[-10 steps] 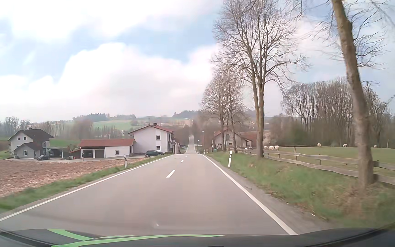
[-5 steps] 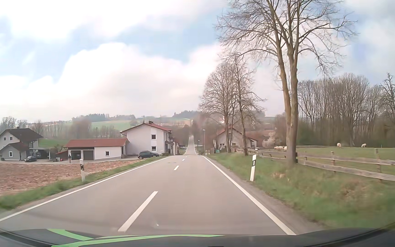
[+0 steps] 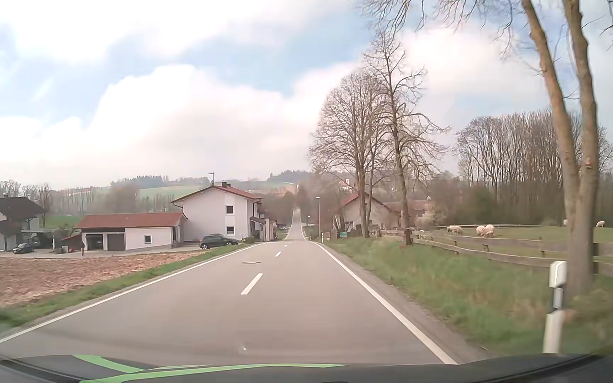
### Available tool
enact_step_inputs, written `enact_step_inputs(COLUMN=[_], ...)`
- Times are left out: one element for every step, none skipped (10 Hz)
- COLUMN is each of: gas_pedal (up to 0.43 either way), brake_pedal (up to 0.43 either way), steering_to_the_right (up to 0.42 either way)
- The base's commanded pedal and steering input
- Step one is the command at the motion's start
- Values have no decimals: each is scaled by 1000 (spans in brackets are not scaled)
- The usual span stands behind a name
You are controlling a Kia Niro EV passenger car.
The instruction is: Follow the waypoints while adhering to traffic rules and regulations
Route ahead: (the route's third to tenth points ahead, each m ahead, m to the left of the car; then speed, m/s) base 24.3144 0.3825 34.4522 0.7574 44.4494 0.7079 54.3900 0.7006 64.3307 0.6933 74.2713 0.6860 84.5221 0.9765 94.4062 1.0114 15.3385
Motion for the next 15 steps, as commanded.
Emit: enact_step_inputs(gas_pedal=[0,0,0,0,0,0,0,0,0,0,0,0,0,0,0], brake_pedal=[24,24,24,24,24,30,30,30,30,30,37,37,37,37,37], steering_to_the_right=[0,0,0,-1,-3,-4,-4,-4,-4,-3,-2,-2,-2,-1,-2])
